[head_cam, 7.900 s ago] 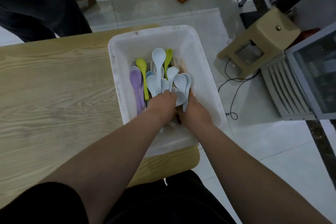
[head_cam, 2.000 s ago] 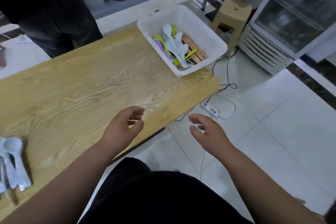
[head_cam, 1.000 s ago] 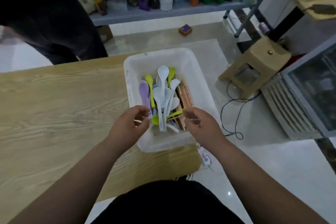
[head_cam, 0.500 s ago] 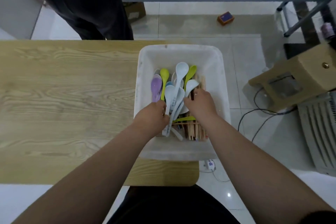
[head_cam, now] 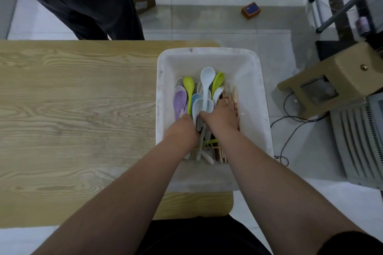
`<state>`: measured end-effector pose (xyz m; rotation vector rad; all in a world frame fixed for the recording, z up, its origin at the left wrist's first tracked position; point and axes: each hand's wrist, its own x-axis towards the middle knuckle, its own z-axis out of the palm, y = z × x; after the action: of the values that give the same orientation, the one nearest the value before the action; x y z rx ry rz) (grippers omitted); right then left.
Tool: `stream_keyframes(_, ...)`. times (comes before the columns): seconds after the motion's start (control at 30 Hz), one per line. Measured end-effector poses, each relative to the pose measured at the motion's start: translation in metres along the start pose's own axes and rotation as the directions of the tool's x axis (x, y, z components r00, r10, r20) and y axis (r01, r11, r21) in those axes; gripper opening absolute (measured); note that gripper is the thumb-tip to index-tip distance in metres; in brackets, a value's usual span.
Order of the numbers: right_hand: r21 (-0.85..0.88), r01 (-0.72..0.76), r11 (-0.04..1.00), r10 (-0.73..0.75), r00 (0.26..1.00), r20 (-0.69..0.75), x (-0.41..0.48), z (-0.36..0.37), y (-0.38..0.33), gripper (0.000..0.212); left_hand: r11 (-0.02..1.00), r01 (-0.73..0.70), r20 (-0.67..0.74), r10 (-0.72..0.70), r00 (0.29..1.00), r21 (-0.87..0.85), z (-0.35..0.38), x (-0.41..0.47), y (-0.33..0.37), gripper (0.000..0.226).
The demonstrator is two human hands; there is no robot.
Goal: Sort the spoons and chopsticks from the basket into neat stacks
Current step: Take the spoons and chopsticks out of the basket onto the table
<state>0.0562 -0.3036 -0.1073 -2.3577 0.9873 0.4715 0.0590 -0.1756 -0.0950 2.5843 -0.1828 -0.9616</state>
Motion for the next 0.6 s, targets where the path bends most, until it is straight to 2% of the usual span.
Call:
stream_keyframes(0.13, -0.032, 0.022, 0.999, -0.021, 0.999, 0.045, -0.003, -0.004, 0.002, 0.058, 0.993, -0.034, 0.072, 0.042, 0.996, -0.117, -0.008, -0.006, -0.004, 0.014)
stream_keyframes(0.2, -0.026, 0.029, 0.999, -0.027, 0.998, 0.051, -0.005, -0.006, 0.002, 0.055, 0.978, 0.009, 0.093, 0.011, 0.996, -0.206, -0.012, -0.009, -0.006, 0.017)
stream_keyframes(0.3, 0.048, 0.042, 0.998, -0.045, 0.997, 0.066, -0.005, -0.007, 0.007, 0.041, 0.902, 0.102, 0.102, -0.065, 0.993, -0.42, -0.014, -0.016, -0.012, 0.023)
stream_keyframes(0.37, 0.127, 0.056, 0.99, -0.064, 0.996, 0.058, -0.006, -0.009, 0.014, 0.025, 0.865, 0.107, 0.056, -0.091, 0.994, -0.491, -0.014, -0.019, -0.014, 0.02)
stream_keyframes(0.47, 0.223, 0.102, 0.969, -0.107, 0.994, 0.01, -0.014, -0.016, 0.025, 0.02, 0.717, 0.099, 0.01, -0.128, 0.992, -0.69, -0.017, -0.025, -0.007, 0.016)
stream_keyframes(0.6, 0.409, 0.151, 0.9, -0.141, 0.989, -0.055, -0.031, -0.031, 0.038, 0.021, 0.52, 0.148, 0.069, -0.167, 0.984, -0.841, -0.021, -0.033, 0.004, 0.021)
